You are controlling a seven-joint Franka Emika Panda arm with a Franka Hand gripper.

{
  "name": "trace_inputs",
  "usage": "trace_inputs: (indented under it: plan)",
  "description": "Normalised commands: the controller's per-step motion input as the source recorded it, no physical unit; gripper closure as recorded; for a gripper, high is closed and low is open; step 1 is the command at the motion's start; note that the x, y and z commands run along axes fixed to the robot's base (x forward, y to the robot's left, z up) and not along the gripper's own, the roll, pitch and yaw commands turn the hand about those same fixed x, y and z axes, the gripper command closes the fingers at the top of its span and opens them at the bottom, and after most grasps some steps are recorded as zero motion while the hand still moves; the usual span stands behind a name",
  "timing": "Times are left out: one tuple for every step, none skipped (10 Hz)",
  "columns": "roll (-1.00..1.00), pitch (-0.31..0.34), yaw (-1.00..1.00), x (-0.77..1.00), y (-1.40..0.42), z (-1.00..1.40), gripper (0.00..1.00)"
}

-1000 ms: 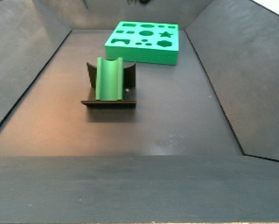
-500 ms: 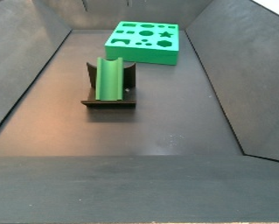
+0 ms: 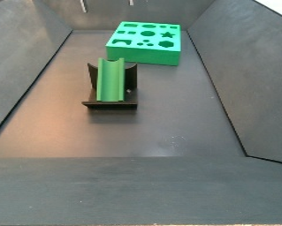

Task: Pick up the arch object. Move up. Place the arch object on the fixture. Regrasp the arch object. Move to above the board. Insert the arch object.
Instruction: Regrasp the arch object.

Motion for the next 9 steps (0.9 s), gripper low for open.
trace_inputs:
  plan:
    - [1.0,-0.037,0.02,-0.03,-0.02,0.0,0.0]
    - [1.0,-0.039,0.03,-0.03,-0.01,0.01,0.0]
    - [1.0,-0.036,0.03,-0.02,-0.02,0.01,0.0]
    - [1.0,-0.032,0.02,-0.01,-0.02,0.02,0.0]
    - [1.0,-0.028,0.03,0.0,-0.02,0.0,0.0]
    - [1.0,-0.023,0.03,0.02,-0.02,-0.01,0.0]
    - [1.0,-0.011,0.03,0.03,-0.02,-0.01,0.0]
    - [1.0,0.002,0.03,0.04,-0.03,0.0,0.0]
    - [1.0,0.028,0.03,0.05,-0.03,-0.01,0.0]
